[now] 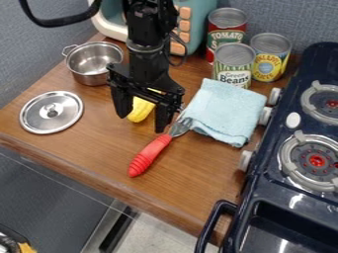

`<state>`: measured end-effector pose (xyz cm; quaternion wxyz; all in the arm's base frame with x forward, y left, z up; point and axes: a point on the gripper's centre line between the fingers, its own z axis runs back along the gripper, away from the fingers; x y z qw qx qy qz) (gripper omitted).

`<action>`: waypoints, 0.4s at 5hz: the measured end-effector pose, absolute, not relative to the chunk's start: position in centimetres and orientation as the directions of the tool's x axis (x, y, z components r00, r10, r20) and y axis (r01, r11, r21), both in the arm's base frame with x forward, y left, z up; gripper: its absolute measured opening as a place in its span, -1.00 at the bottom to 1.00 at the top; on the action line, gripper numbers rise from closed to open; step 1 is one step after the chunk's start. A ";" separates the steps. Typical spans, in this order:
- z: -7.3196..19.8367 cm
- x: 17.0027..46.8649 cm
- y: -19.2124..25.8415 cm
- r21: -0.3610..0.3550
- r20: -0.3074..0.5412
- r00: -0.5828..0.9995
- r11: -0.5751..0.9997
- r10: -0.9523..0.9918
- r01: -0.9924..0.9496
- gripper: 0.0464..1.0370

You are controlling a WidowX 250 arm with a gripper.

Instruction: Move the corn to the middle of the table

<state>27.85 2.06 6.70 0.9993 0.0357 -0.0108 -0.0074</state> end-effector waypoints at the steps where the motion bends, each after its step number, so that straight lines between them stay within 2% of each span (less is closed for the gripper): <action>1: 6.0 27.6 2.0 0.070 -0.003 1.000 0.997 -0.014 0.014 0.93; 2: 6.1 28.0 2.4 0.093 0.022 0.999 0.995 -0.023 0.020 0.93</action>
